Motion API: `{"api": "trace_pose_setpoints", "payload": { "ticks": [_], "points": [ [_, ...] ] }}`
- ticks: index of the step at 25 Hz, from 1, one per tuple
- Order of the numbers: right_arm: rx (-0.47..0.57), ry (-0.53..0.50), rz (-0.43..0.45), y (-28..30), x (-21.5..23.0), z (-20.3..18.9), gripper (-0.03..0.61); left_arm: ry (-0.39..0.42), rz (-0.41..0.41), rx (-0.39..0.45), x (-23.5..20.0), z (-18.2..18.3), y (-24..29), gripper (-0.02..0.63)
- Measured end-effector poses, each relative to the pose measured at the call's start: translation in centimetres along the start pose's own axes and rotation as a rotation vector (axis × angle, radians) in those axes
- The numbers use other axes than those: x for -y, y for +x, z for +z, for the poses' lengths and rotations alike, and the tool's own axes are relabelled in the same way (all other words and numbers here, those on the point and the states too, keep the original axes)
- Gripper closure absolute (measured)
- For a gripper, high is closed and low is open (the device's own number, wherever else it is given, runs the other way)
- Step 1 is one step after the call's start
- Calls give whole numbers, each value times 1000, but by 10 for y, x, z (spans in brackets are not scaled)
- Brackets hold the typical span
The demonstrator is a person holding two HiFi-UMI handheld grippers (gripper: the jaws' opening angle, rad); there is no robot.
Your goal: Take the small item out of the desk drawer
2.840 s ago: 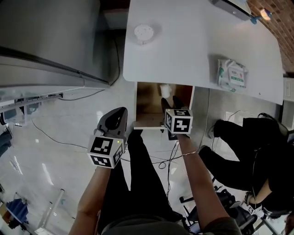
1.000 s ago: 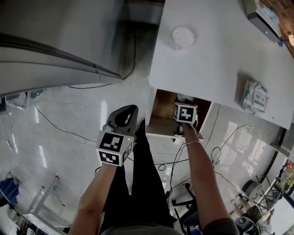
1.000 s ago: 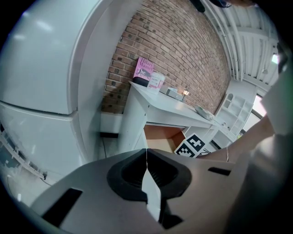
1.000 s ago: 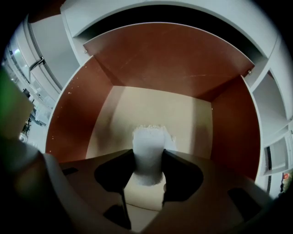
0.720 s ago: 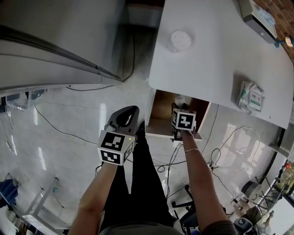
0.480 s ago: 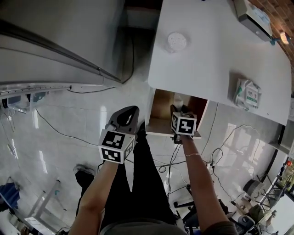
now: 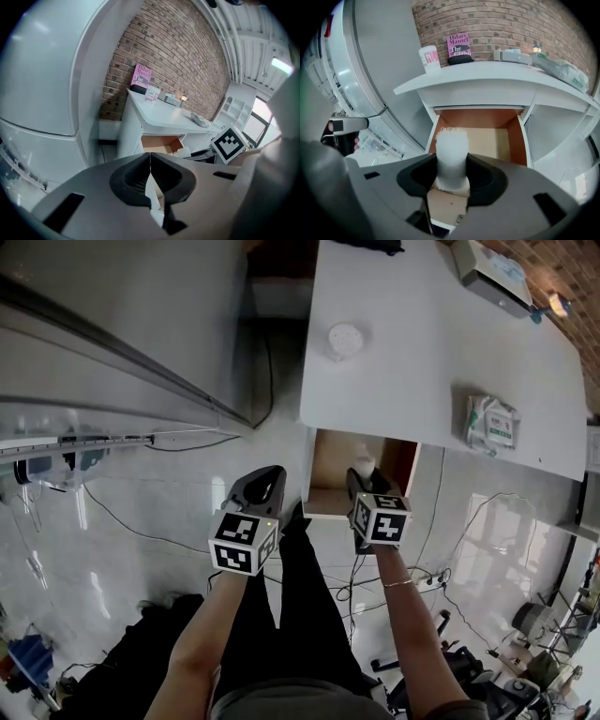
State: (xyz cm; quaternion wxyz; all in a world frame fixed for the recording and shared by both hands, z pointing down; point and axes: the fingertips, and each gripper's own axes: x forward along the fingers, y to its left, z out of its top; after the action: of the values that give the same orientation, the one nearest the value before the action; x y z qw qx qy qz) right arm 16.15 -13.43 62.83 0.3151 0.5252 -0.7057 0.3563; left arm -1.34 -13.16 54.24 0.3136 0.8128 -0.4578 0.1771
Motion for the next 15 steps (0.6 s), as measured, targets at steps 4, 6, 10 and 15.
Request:
{"api": "trace_pose_setpoints", "payload": {
  "ticks": [4,6,10,15],
  "points": [
    [28,32,-1,-23,-9,5,394,13,-22,4,7,6,-4,592],
    [47,56,4,-35,-14,7,394,24,-36,5,10,10,-6,591],
    [71,91,7,-54,-24,7,394,53,-52,2,13,16,-10,592],
    [101,96,-4,-77,-34,7,394,93,-72,-2,16,21,-18,592]
  ]
}}
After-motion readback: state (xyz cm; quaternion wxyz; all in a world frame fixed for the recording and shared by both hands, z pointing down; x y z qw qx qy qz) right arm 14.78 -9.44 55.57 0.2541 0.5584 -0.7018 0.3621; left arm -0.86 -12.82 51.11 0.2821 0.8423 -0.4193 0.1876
